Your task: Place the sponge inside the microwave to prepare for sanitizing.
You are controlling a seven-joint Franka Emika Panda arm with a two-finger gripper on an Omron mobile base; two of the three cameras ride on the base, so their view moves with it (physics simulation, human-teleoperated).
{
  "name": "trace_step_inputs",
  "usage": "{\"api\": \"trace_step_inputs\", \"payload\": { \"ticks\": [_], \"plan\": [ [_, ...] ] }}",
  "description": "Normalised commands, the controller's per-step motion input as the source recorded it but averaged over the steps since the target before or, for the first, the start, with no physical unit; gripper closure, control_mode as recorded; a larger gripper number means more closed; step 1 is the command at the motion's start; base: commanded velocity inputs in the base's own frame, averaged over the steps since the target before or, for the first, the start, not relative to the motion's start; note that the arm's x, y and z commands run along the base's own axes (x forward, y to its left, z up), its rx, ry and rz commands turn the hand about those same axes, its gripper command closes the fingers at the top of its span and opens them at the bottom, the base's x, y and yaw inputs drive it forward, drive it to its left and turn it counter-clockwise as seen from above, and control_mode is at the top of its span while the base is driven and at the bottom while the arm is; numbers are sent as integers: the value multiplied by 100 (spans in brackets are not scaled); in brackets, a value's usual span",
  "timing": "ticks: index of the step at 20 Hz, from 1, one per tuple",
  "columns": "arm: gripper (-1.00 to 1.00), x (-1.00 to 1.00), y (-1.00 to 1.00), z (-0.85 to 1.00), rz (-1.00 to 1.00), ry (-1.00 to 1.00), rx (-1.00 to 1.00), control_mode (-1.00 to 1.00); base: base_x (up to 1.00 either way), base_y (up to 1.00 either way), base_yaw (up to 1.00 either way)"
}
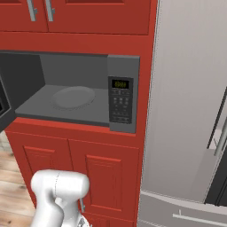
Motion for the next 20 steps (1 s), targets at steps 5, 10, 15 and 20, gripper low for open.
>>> {"api": "trace_step_inputs", "payload": {
  "ticks": [5, 10, 15, 20],
  "plan": [
    [-100, 16, 10, -2, -12, 1, 0, -100, 0, 0, 0],
    [-100, 22, -36, 12, -8, 13, 0, -100, 0, 0, 0],
    [-100, 17, -58, 21, -7, 16, 0, -100, 0, 0, 0],
    [-100, 13, -63, 20, -8, 12, -3, -100, 0, 0, 0]
  ]
}}
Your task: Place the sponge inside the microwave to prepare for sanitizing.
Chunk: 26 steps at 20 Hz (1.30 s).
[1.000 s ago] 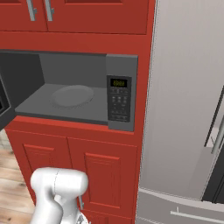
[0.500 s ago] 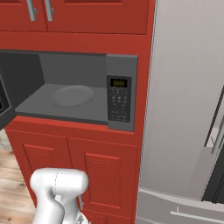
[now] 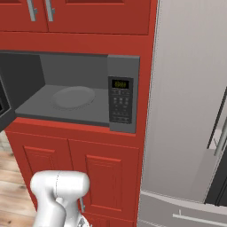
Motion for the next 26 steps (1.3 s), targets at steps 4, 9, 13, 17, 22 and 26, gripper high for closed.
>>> {"api": "trace_step_inputs", "payload": {
  "ticks": [4, 9, 13, 17, 22, 26],
  "plan": [
    [-100, 2, -65, 12, -7, 1, -11, -100, 0, 0, 0],
    [-100, 10, -59, 4, -12, -1, -25, -100, 0, 0, 0],
    [-100, 20, -54, 0, -12, -4, -33, -100, 0, 0, 0],
    [-100, 24, -55, 0, -14, -2, -32, -100, 0, 0, 0],
    [-100, 33, -53, 0, -15, 0, -24, -100, 0, 0, 0],
    [-100, 45, -53, -4, -1, 0, -11, -100, 0, 0, 0]
  ]
}}
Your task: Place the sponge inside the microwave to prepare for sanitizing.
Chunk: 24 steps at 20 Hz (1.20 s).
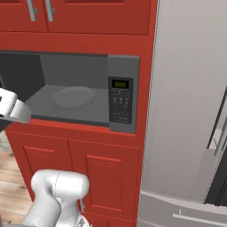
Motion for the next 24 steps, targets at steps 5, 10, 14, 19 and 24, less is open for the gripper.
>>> {"api": "trace_step_inputs", "payload": {
  "ticks": [5, 10, 14, 19, 24],
  "plan": [
    [-100, 42, -37, -12, 7, 0, -1, -100, 0, 0, 0],
    [-100, 41, -23, -29, 18, 0, 0, -100, 0, 0, 0],
    [-100, 40, -11, -35, 14, -4, -3, -100, 0, 0, 0],
    [-100, 16, 0, -9, 1, -1, -5, -100, 0, 0, 0],
    [-100, 0, 0, 0, 0, 0, 0, -100, 0, 0, 0]
  ]
}}
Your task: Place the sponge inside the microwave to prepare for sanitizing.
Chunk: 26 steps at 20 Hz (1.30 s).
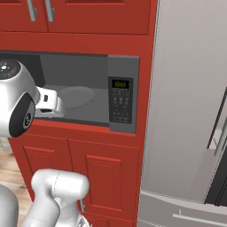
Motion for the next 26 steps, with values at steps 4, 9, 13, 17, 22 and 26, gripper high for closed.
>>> {"api": "trace_step_inputs", "payload": {
  "ticks": [4, 9, 13, 17, 22, 26],
  "plan": [
    [-100, 0, 0, 0, 0, 0, 0, -100, 0, 0, 0],
    [-100, 0, 0, 0, 0, 0, 0, -100, 0, 0, 0],
    [-100, 0, 0, 0, 0, 0, 0, -100, 0, 0, 0],
    [-100, 0, 0, 0, 0, 0, 0, -100, 0, 0, 0],
    [-100, 0, 0, 0, 0, 0, 0, -100, 0, 0, 0],
    [-100, 0, 0, 0, 0, 0, 0, -100, 0, 0, 0]
  ]
}}
